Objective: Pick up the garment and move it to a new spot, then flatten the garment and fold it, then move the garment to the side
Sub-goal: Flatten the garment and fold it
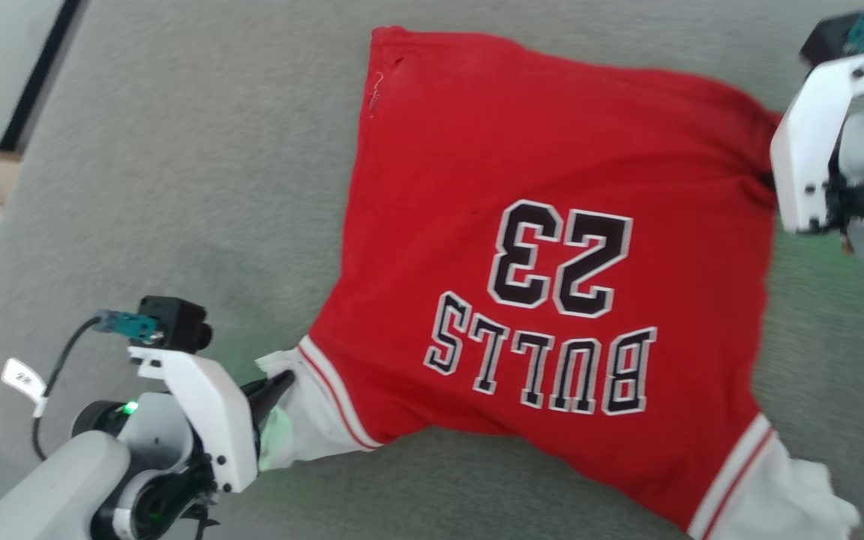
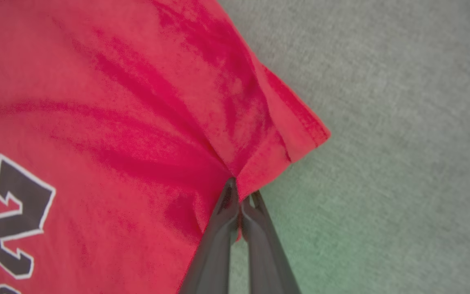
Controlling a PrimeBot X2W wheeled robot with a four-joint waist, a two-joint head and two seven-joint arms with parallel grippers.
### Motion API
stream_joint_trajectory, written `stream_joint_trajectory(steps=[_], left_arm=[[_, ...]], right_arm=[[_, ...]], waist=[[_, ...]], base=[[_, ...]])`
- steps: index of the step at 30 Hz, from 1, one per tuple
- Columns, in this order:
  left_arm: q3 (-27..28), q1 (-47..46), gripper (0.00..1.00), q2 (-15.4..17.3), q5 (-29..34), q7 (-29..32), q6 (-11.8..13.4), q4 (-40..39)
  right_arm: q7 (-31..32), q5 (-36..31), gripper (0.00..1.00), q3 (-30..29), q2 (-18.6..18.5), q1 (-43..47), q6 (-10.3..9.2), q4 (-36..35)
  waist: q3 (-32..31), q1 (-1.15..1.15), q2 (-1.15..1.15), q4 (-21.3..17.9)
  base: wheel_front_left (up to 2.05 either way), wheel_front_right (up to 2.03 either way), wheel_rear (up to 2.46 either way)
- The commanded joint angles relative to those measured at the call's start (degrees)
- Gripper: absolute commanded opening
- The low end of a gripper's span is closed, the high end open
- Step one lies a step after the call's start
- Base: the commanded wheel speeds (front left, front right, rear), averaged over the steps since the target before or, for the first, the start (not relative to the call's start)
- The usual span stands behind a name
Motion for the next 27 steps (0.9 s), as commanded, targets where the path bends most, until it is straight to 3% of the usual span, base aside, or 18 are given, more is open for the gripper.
stream_joint_trajectory(steps=[1, 8, 15, 22, 27], left_arm=[[0.65, 0.85, 0.0, 0.53, -1.12, -0.42, 0.26, -0.41], [1.82, 2.92, 0.0, 3.08, -1.47, -0.7, 1.65, -1.22], [2.75, 5.3, 0.0, 5.23, -2.49, -0.75, 2.97, -2.67], [2.9, 5.86, 0.0, 5.99, -2.87, -0.19, 3.47, -4.03], [2.86, 5.48, 0.0, 5.81, -2.81, -0.23, 3.2, -3.56]], right_arm=[[0.83, 2.17, 0.0, 1.52, -1.86, 2.76, -0.02, -3.02], [3.53, 8.95, 0.0, 2.85, -6.38, 11.84, -0.02, -16.87], [8.34, 12.7, 0.0, -2.91, -7.1, 28.53, -0.02, -34.2], [10.05, 9.73, 0.0, -12.0, -1.1, 46.74, -0.02, -46.11], [3.13, 6.43, 0.0, -13.65, 4.57, 53.26, -0.02, -46.12]], waist=[[-1.72, 0.0, 0.0, -2.87], [-4.41, 0.0, 0.0, -7.53], [-6.86, 0.0, 0.0, -11.75], [-7.92, 0.0, 0.0, -13.53], [-7.79, 0.0, 0.0, -13.93]], base=[[0.0, 0.0, 0.0], [0.0, 0.0, 0.0], [0.0, 0.0, 0.0], [0.0, 0.0, 0.0], [0.0, 0.0, 0.0]])
